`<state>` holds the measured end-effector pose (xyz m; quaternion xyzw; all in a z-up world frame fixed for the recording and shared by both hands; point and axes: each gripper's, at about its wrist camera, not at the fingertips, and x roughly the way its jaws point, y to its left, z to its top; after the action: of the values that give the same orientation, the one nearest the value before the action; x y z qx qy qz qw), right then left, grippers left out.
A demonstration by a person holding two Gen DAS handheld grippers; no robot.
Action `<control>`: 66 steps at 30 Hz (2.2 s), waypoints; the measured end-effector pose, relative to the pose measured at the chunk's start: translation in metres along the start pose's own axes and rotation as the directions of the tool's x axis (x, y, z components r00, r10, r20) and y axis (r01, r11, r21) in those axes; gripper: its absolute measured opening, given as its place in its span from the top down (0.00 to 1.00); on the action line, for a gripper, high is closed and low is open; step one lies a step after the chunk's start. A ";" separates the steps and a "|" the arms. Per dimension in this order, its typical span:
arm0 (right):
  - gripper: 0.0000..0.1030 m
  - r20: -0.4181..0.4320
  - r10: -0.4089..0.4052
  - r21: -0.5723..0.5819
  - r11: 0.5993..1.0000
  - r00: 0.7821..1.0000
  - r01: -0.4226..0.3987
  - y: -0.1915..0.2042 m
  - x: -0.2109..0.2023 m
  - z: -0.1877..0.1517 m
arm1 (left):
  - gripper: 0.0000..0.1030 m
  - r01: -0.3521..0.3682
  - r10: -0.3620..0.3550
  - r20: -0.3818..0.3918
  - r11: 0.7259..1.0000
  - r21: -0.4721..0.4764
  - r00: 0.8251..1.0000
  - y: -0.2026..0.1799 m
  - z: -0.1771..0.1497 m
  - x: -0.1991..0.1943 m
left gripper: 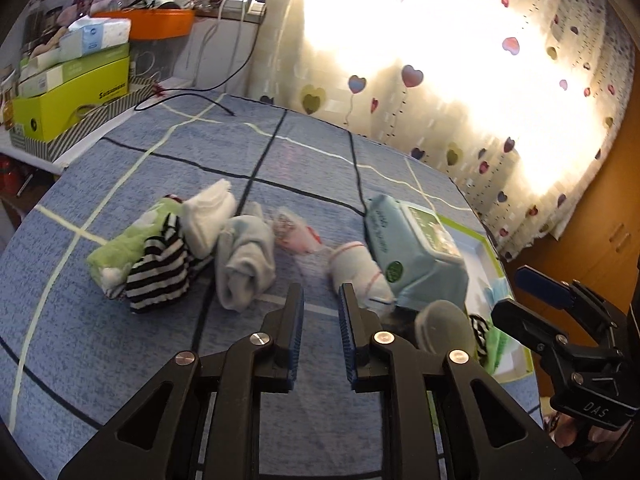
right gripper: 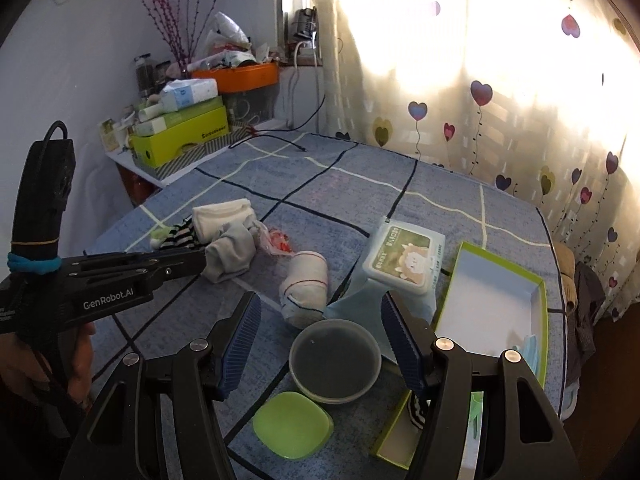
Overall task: Organize soft objects
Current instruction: 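Grasp the grey sock with the left gripper while the right gripper grasps the red-printed bag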
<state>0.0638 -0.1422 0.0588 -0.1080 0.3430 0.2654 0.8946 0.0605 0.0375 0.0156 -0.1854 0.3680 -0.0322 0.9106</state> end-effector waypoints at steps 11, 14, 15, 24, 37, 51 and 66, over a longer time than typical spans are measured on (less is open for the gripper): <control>0.39 -0.047 0.024 -0.053 0.998 0.999 -0.026 0.011 0.030 0.015 | 0.61 -0.048 0.046 -0.056 0.998 -0.047 0.997 0.033 0.003 0.037; 0.39 -0.057 0.026 -0.060 0.998 0.998 -0.029 0.011 0.036 0.018 | 0.60 -0.065 0.062 -0.065 0.996 -0.054 0.996 0.038 0.004 0.043; 0.39 -0.061 0.027 -0.062 0.998 0.998 -0.031 0.011 0.038 0.018 | 0.60 -0.073 0.070 -0.062 0.996 -0.051 0.996 0.039 0.004 0.044; 0.39 -0.100 0.048 -0.125 0.990 0.994 -0.061 0.016 0.063 0.033 | 0.53 -0.091 0.087 -0.082 0.995 -0.050 0.993 0.046 0.010 0.066; 0.39 -0.222 0.073 -0.253 0.959 0.972 -0.130 0.031 0.122 0.056 | 0.54 -0.121 0.115 -0.098 0.990 -0.067 0.989 0.057 0.006 0.085; 0.82 -0.350 0.068 -0.326 0.926 0.934 -0.190 0.052 0.195 0.062 | 0.66 -0.098 0.092 -0.086 0.992 -0.076 0.992 0.060 0.006 0.087; 0.87 -0.275 0.086 -0.278 0.946 0.958 -0.165 0.043 0.156 0.061 | 0.77 -0.070 0.065 -0.073 0.996 -0.057 0.995 0.052 0.003 0.079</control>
<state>0.1711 -0.0207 -0.0010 -0.2532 0.4190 0.3547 0.7966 0.1158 0.0715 -0.0534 -0.1985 0.4071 0.0029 0.8916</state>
